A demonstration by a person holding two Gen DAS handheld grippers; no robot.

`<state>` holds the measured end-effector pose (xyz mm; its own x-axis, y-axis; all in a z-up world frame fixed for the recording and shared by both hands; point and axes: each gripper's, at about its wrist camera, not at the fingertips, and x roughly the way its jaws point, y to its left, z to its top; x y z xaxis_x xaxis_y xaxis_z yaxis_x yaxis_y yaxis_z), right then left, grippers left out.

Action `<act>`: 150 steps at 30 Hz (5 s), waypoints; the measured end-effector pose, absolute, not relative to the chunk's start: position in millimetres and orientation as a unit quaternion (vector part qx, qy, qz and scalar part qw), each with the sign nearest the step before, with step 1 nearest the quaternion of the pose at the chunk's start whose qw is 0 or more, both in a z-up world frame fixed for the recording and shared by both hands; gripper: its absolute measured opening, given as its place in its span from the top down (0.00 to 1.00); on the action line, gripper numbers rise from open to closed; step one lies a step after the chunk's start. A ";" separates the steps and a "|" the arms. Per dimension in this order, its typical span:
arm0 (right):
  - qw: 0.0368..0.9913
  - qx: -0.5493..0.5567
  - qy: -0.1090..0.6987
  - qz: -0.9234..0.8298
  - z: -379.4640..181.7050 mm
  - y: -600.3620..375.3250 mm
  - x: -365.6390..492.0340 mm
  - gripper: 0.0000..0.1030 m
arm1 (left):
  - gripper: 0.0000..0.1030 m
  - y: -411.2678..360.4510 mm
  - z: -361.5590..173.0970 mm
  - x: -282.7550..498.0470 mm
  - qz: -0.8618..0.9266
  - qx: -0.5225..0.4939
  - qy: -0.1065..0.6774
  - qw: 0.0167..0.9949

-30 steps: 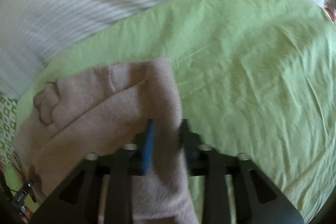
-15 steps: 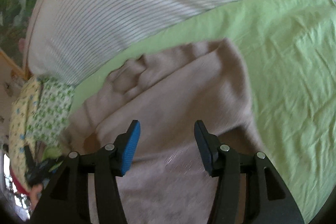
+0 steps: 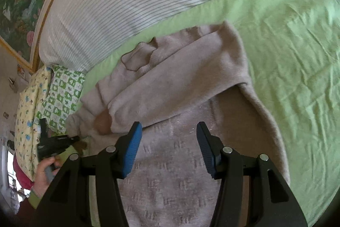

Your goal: Fold small clothes

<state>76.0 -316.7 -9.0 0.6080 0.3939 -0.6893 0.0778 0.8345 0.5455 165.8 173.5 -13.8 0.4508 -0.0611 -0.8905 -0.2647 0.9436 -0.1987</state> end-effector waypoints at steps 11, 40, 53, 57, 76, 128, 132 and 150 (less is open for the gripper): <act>0.860 0.297 0.409 0.073 3.3 -339.0 62.2 0.47 | 0.56 -68.4 74.9 181.9 -0.207 -0.100 0.476 0.849; 0.816 0.233 0.527 0.055 -85.0 -297.2 194.5 0.55 | 0.34 121.3 -91.4 191.2 0.019 0.035 0.549 0.835; 0.892 0.286 0.323 0.135 70.2 -368.4 150.8 0.95 | 0.34 109.2 -60.1 206.6 0.026 -0.063 0.502 0.862; 0.868 0.292 0.394 0.084 9.3 -389.7 152.4 0.95 | 0.53 99.0 -72.0 208.6 0.041 -0.053 0.510 0.858; 0.856 0.223 0.465 0.040 -45.1 -393.1 145.4 0.95 | 0.72 135.7 -97.0 194.0 0.046 -0.195 0.522 0.829; 0.778 0.060 0.524 0.342 -49.8 6.4 366.9 0.96 | 0.53 92.2 -83.6 212.3 -0.110 -0.188 0.505 0.835; 0.800 0.126 0.481 0.334 -15.2 -42.5 350.3 0.89 | 0.53 85.9 -83.0 210.9 -0.112 -0.202 0.507 0.831; 0.846 0.241 0.476 0.003 -48.3 -349.1 183.9 0.83 | 0.49 77.3 -73.6 199.0 -0.056 -0.145 0.528 0.835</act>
<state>183.9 -349.1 -48.3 0.5468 0.2355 -0.8035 0.2238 0.8836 0.4112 199.0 77.3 -73.6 0.4365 -0.2473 -0.8651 -0.0598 0.9514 -0.3022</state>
